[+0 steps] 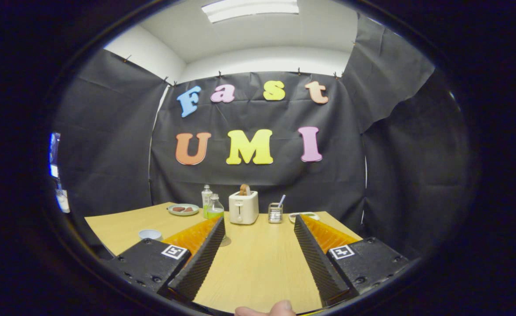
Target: Take the bottle from table, then pour the juice into the cup, finally place the bottle on the coaster
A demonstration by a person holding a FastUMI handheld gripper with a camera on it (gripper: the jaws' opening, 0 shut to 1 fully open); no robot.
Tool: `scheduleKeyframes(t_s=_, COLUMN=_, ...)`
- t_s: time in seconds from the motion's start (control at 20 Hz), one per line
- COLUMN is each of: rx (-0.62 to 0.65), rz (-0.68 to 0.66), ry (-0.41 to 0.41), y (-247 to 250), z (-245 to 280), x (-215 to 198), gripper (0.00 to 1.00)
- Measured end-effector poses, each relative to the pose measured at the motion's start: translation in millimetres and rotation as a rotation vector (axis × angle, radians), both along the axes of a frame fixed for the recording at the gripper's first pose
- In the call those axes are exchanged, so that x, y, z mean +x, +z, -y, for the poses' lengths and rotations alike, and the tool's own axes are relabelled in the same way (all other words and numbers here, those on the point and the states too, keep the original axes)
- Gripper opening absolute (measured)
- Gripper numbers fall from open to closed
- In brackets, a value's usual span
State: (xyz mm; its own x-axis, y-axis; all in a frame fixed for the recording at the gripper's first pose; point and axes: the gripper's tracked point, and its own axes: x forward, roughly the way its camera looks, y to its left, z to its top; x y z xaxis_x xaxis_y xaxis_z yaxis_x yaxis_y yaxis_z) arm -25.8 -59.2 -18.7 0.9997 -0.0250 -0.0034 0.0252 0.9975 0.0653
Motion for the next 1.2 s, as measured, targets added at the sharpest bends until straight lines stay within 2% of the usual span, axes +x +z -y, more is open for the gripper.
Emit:
scheduleKeyframes(t_s=0.3, rx=0.002, rz=0.023, ry=0.006, y=4.1, z=-4.4, x=0.3, gripper=1.00)
scheduleKeyframes(t_s=0.9, rx=-0.060, rz=0.017, ry=-0.062, y=9.4, z=-12.0, x=10.4, gripper=1.00)
scheduleKeyframes(t_s=1.2, rx=-0.047, rz=0.032, ry=-0.058, y=16.4, z=-19.1, x=13.0, gripper=1.00)
